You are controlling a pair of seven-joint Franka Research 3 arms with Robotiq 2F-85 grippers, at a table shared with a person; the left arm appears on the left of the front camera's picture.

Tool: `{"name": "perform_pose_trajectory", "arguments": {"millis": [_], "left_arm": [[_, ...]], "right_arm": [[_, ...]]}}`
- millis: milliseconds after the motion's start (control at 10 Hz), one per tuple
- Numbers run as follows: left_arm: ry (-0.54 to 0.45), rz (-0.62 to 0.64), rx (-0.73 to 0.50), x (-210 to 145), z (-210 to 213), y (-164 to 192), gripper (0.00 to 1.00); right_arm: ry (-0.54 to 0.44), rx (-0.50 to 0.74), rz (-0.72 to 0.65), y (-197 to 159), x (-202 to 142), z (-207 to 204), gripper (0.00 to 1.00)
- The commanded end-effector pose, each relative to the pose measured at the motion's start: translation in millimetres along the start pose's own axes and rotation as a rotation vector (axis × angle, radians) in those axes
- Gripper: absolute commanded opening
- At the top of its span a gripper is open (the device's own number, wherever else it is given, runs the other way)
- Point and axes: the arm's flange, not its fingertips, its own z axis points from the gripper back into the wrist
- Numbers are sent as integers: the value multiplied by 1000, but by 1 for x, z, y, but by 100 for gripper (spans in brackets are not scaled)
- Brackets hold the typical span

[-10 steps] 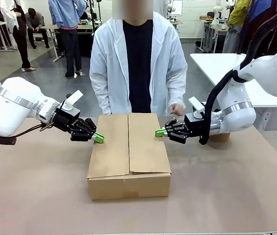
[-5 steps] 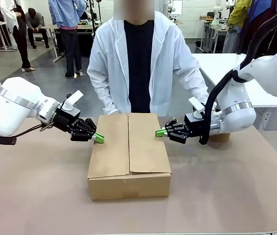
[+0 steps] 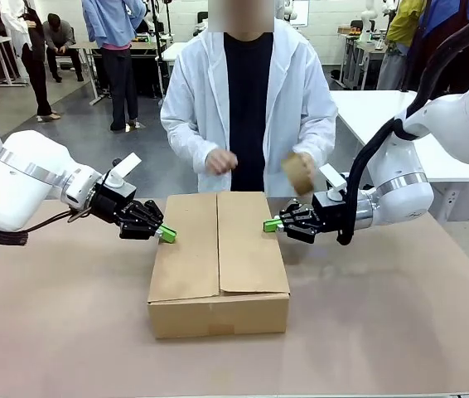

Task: Wrap the clocks to prevent damage.
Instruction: After the human seals the box with tape, release both hands from the side flaps of the Package Box.

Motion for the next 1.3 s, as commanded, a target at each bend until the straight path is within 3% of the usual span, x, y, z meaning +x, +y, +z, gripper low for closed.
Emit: {"name": "perform_pose_trajectory", "arguments": {"millis": [0,1200], "left_arm": [[2,1,-4,-2,-4,1,0],[2,1,-4,-2,-4,1,0]], "right_arm": [[-2,-3,7,0,-4,-1,1],[-2,-3,7,0,-4,-1,1]]}}
